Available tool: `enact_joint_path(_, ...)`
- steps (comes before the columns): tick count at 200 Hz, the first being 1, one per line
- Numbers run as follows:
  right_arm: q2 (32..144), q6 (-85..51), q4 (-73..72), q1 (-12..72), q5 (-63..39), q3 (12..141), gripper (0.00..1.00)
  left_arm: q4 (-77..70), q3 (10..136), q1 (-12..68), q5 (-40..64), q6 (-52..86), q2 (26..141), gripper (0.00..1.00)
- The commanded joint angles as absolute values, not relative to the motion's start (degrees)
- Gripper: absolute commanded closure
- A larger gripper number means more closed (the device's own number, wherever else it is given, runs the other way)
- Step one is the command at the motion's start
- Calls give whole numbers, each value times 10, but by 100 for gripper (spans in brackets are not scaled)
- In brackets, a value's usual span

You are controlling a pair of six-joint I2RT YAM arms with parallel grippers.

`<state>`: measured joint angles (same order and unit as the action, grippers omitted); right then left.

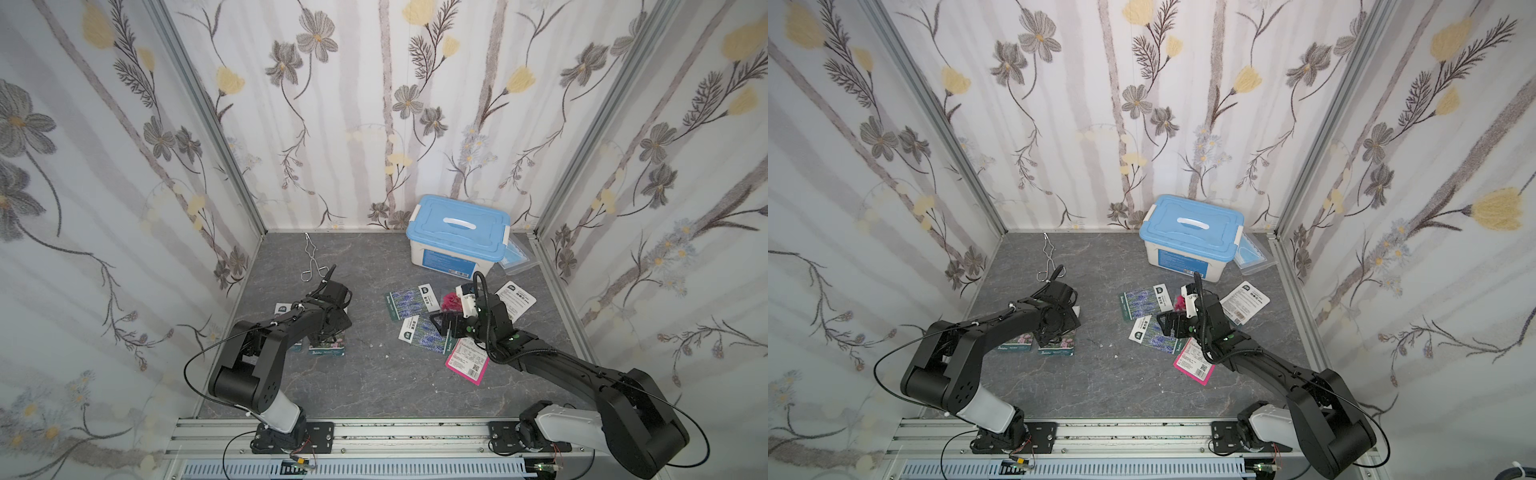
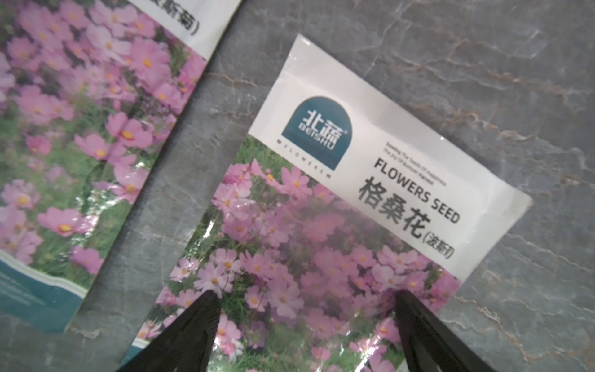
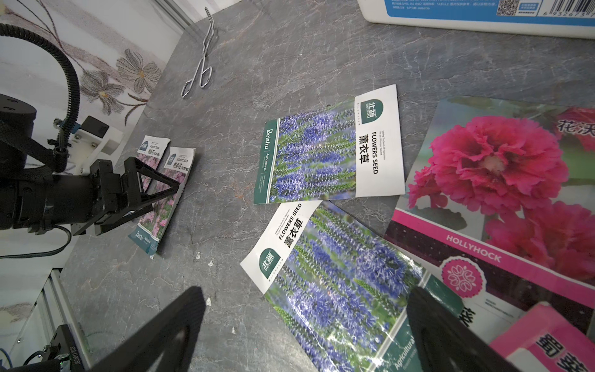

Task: Arrange the seed packets in a row
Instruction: Move the seed packet to the center of the board.

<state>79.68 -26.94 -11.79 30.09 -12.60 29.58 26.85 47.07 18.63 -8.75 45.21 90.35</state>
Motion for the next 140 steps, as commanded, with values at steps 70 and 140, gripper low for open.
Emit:
enact_joint_path(70,724,-287,-113,276,-86,288,0,309,604,262,-76,390,857,8)
enact_joint_path(140,597,-361,-77,71,-150,216,0,255,715,449,-105,349,961,7)
